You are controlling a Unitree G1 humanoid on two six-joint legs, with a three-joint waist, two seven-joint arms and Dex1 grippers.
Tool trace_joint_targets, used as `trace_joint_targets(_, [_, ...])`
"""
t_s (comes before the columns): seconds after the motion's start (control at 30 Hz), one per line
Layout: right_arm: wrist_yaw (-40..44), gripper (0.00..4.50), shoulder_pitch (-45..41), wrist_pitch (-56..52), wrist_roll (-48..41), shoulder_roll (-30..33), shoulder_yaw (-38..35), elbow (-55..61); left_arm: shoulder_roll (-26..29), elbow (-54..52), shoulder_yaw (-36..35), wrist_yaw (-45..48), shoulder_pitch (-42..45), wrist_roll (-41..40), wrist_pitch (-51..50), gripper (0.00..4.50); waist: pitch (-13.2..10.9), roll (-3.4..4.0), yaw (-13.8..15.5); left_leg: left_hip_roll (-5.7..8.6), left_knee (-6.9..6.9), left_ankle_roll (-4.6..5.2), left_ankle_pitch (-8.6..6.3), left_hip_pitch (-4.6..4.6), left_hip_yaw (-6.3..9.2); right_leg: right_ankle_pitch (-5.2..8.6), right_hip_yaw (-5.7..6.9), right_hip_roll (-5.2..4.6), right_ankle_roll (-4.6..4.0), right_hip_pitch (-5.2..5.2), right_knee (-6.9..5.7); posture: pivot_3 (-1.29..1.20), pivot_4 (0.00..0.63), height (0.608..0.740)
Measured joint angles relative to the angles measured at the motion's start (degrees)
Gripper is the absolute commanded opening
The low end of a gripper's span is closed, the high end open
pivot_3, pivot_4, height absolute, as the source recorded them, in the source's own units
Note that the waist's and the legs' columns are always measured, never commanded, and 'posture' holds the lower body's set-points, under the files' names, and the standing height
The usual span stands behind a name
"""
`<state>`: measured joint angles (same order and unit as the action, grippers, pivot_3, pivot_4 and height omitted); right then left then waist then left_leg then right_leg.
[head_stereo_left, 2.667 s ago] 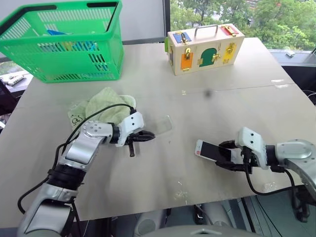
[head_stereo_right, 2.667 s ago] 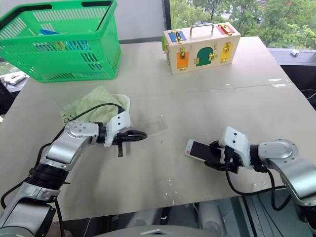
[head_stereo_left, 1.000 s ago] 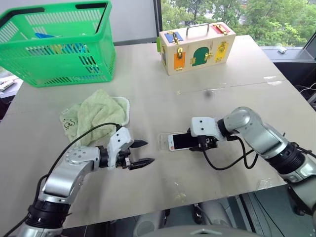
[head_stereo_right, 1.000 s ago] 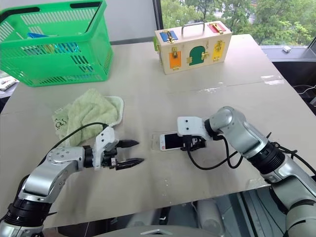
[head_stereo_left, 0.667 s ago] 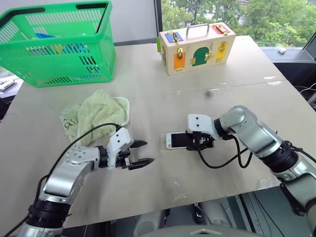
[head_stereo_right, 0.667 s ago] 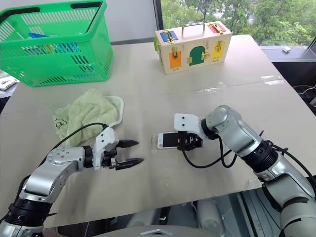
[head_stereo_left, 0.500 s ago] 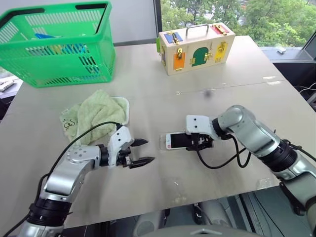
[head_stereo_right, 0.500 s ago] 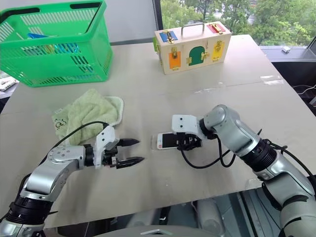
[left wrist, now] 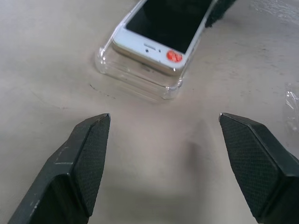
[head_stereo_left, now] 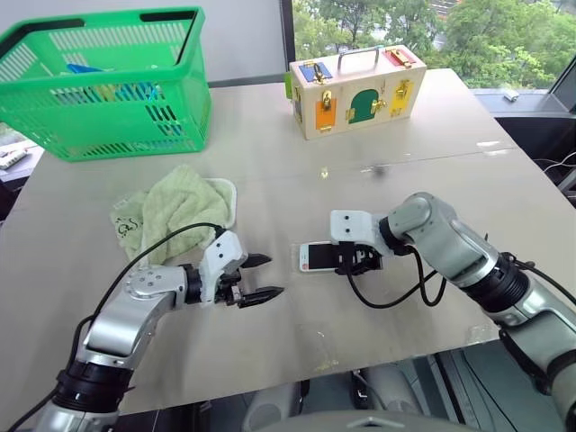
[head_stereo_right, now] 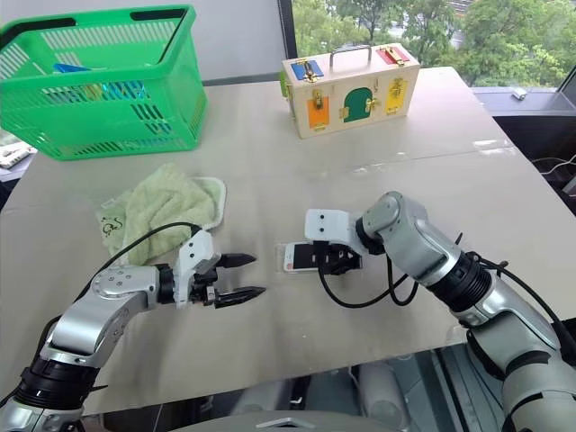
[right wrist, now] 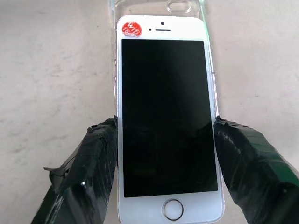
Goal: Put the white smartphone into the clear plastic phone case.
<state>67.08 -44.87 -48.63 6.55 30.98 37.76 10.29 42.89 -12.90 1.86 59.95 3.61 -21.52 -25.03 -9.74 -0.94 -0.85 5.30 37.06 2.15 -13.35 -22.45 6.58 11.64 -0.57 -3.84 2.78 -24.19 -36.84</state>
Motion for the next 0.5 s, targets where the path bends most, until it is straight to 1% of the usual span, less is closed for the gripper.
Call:
trace_joint_targets(0.1, [-0.1,2.75,0.0,0.3,0.7,0.7,1.0,1.1,-0.1,-0.1,0.4,-0.2,0.1,0.0,-0.5,3.83,0.0,0.0,0.1,0.02,0.0,-0.01,-0.01,-0.01,0.0,0.0,0.02,-0.02,0.0,0.01,0.02,0.0,0.15,0.74])
trace_joint_targets(0.3, [0.0,2.75,-0.2,4.2,2.2,2.0,2.4,1.7,-0.2,-0.1,0.8,-0.2,0.7,-0.1,-1.0,3.83,0.0,0.01,0.1,0.02,0.0,-0.02,-0.02,-0.01,0.01,0.01,0.12,-0.04,0.02,0.02,0.03,0.0,0.15,0.74])
trace_joint_targets(0.37, [0.0,3.78,0.0,4.7,2.1,2.0,2.1,1.6,-0.2,-0.1,0.8,-0.2,0.8,-0.1,-1.0,3.83,0.0,0.01,0.1,0.02,0.0,-0.02,-0.01,-0.02,0.02,0.01,0.12,-0.04,0.02,0.02,0.04,0.0,0.15,0.74])
trace_joint_targets(0.4, [0.0,4.01,0.1,4.7,1.8,2.1,1.6,1.6,-0.2,-0.1,0.8,-0.2,0.8,-0.2,-1.0,3.83,0.0,0.01,0.1,0.02,0.0,-0.01,-0.01,-0.03,0.02,0.01,0.11,-0.04,0.01,0.01,0.04,0.0,0.15,0.74])
trace_joint_targets(0.43, [-0.1,4.47,0.6,4.8,1.6,2.2,1.2,1.5,-0.2,-0.1,0.8,-0.1,0.9,-0.3,-1.0,3.83,0.0,0.01,0.2,0.02,0.01,-0.01,-0.01,-0.07,0.06,0.01,0.1,-0.05,0.01,0.01,0.05,0.0,0.15,0.74])
trace_joint_targets(0.5, [-0.3,4.47,2.0,4.1,0.7,2.5,0.0,1.7,-0.2,-0.1,0.7,0.1,0.9,-0.6,-1.0,3.83,0.0,0.03,0.2,0.03,0.01,-0.01,-0.01,-0.11,0.09,0.01,0.11,-0.06,0.01,-0.01,0.07,0.0,0.15,0.74])
